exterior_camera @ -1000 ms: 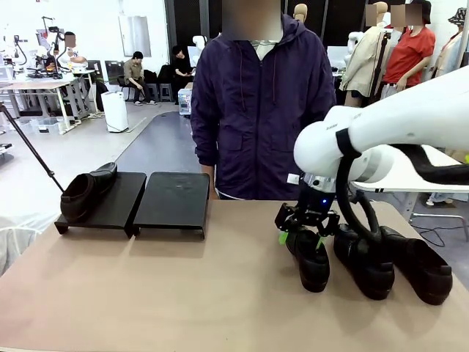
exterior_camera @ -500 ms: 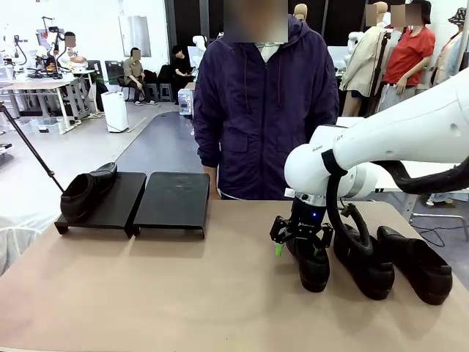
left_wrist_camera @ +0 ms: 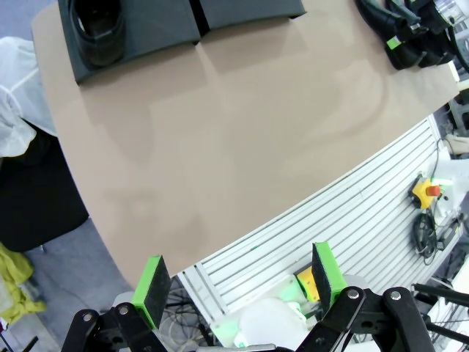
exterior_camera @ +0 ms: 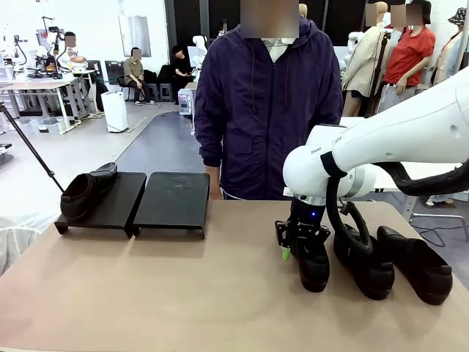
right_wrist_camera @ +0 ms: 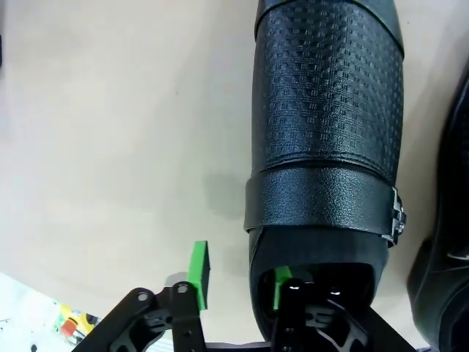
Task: Organize the shoes by placing them on the stand.
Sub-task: Pick up one Shoe and place it in the middle of the table.
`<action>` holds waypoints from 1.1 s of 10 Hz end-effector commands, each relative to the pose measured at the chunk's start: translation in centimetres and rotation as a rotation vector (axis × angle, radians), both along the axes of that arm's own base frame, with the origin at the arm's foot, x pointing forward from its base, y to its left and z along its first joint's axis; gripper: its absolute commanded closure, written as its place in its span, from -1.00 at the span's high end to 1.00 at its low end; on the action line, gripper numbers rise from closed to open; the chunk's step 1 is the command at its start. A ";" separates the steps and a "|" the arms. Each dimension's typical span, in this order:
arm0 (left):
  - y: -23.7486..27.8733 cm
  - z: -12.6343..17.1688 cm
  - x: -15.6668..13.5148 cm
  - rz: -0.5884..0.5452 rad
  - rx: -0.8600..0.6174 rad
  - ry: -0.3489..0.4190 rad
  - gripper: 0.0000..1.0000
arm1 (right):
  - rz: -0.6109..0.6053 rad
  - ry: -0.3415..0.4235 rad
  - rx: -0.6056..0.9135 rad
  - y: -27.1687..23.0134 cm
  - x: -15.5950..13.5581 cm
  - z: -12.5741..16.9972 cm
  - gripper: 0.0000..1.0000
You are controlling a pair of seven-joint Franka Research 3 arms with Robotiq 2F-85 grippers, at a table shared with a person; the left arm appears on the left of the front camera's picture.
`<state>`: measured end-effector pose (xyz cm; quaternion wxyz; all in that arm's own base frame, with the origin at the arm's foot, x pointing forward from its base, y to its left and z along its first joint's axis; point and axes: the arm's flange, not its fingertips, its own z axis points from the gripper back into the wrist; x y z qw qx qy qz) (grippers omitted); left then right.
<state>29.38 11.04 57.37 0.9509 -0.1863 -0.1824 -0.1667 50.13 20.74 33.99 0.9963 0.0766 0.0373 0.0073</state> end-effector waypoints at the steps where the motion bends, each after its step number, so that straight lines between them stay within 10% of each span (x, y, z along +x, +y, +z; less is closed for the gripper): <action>1: 0.1 0.1 0.0 -0.004 -0.001 0.004 1.00 | 0.019 -0.016 -0.037 0.2 0.5 0.5 -1.00; 9: 0.1 0.1 0.0 -0.004 -0.001 0.004 1.00 | 0.031 -0.005 -0.051 -0.6 0.6 1.0 -1.00; 11: 0.1 0.1 0.0 -0.004 -0.001 0.004 1.00 | -0.007 -0.044 -0.092 -2.6 -0.2 5.5 -1.00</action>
